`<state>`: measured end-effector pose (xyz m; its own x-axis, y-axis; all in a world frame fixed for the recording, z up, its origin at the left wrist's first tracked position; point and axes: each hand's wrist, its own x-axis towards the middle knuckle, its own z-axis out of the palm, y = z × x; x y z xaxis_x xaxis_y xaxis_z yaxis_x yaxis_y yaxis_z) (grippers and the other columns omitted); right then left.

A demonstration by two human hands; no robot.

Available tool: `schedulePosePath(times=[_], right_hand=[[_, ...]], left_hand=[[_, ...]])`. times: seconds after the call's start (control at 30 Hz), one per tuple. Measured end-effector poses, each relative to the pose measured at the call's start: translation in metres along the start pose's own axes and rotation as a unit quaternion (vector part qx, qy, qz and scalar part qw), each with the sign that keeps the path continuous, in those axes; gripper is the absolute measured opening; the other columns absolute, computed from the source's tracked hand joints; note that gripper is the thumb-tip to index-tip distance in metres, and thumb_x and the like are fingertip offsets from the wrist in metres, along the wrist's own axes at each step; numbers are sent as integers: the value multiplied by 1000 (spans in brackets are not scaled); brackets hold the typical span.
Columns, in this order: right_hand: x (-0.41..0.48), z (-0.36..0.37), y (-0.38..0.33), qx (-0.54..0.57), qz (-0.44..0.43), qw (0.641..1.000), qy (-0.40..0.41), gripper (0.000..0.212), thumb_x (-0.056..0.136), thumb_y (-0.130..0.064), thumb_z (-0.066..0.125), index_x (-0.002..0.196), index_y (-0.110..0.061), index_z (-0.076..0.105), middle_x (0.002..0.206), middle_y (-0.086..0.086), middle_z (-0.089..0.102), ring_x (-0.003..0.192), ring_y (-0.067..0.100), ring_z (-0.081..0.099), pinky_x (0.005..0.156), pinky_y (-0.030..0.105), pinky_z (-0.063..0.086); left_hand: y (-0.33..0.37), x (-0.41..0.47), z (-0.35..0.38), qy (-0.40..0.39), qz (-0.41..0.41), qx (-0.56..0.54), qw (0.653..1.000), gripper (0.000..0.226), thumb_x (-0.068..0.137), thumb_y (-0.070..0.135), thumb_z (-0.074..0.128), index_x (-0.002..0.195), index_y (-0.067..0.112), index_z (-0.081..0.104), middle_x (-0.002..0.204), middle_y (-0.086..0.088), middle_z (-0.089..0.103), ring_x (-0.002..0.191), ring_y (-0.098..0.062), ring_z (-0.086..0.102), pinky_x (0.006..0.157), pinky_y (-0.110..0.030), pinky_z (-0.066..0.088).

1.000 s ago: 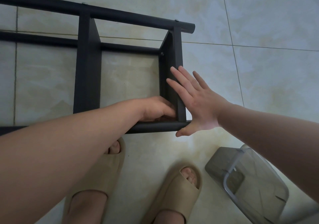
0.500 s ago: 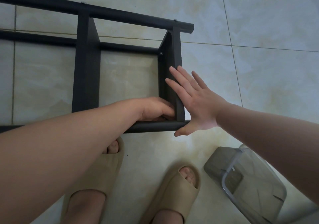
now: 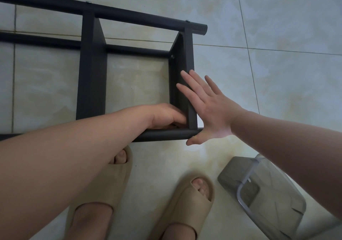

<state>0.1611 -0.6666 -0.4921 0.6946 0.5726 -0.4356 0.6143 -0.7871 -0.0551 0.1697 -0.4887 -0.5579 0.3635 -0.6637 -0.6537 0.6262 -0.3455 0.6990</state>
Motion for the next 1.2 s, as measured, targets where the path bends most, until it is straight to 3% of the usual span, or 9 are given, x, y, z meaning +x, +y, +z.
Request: schedulePosePath(times=[0.3, 0.43, 0.53, 0.63, 0.7, 0.77, 0.93, 1.03, 1.2], right_hand=[[0, 0, 0, 0, -1, 1000, 2, 143, 56, -102, 41, 161, -15, -2, 167, 3, -23, 152, 22, -28, 125, 56, 1], [-1, -1, 0, 0, 1, 1000, -4, 143, 56, -102, 41, 161, -16, -4, 167, 4, -24, 152, 22, -29, 125, 55, -1], [0, -1, 0, 0, 1, 1000, -8, 143, 56, -102, 41, 161, -16, -5, 166, 3, -25, 151, 22, -29, 125, 55, -1], [0, -2, 0, 2, 1, 1000, -9, 143, 56, -102, 40, 161, -16, -5, 166, 3, -25, 151, 21, -30, 125, 55, -1], [-1, -2, 0, 0, 2, 1000, -8, 143, 56, -102, 40, 161, -16, -5, 166, 3, -25, 151, 21, -30, 125, 55, 0], [-1, -2, -1, -2, 3, 1000, -7, 143, 56, -102, 39, 161, -15, -4, 167, 4, -24, 151, 21, -30, 125, 56, 0], [0, -2, -1, -2, 3, 1000, -9, 143, 56, -102, 39, 161, -16, -5, 166, 3, -24, 151, 21, -30, 125, 55, -1], [0, -2, 0, -2, 2, 1000, -8, 143, 56, -102, 40, 160, -17, -6, 166, 3, -25, 151, 21, -30, 125, 55, -1], [0, -1, 0, 2, -1, 1000, 0, 142, 56, -102, 40, 161, -16, -3, 167, 3, -23, 151, 22, -28, 125, 55, 0]], left_hand=[[0, 2, -3, -44, -3, -86, 995, 38, 90, -6, 53, 66, 15, 73, 72, -7, 70, 67, -19, 70, 62, -26, 54], [1, 0, 0, -29, -24, -24, 999, 18, 91, 8, 58, 87, 5, 76, 88, -14, 73, 85, -27, 68, 86, -39, 52], [1, -1, 1, -3, -15, -11, 1000, 31, 74, 18, 70, 98, -3, 72, 88, -17, 69, 84, -28, 64, 84, -40, 50], [0, 1, 0, -16, 6, -21, 1000, 9, 79, 9, 68, 75, 10, 75, 77, -10, 70, 75, -25, 66, 74, -32, 52], [-1, 4, -2, -28, 8, -38, 999, 26, 80, 4, 66, 61, 20, 76, 70, -5, 70, 69, -21, 68, 65, -28, 53], [0, 3, -2, -36, 4, -50, 998, 21, 71, 8, 67, 59, 22, 76, 68, -4, 69, 66, -19, 68, 63, -27, 53], [0, 0, -2, -29, 5, -40, 999, 14, 74, 16, 66, 76, 11, 79, 82, -14, 72, 78, -23, 69, 76, -34, 57], [2, -3, 0, 4, -11, 11, 1000, 46, 70, 25, 67, 99, -10, 68, 94, -27, 68, 84, -27, 62, 88, -46, 51], [3, -2, 1, -4, -1, -12, 1000, 6, 88, 0, 61, 90, 2, 66, 89, -18, 62, 83, -29, 61, 74, -34, 49]])
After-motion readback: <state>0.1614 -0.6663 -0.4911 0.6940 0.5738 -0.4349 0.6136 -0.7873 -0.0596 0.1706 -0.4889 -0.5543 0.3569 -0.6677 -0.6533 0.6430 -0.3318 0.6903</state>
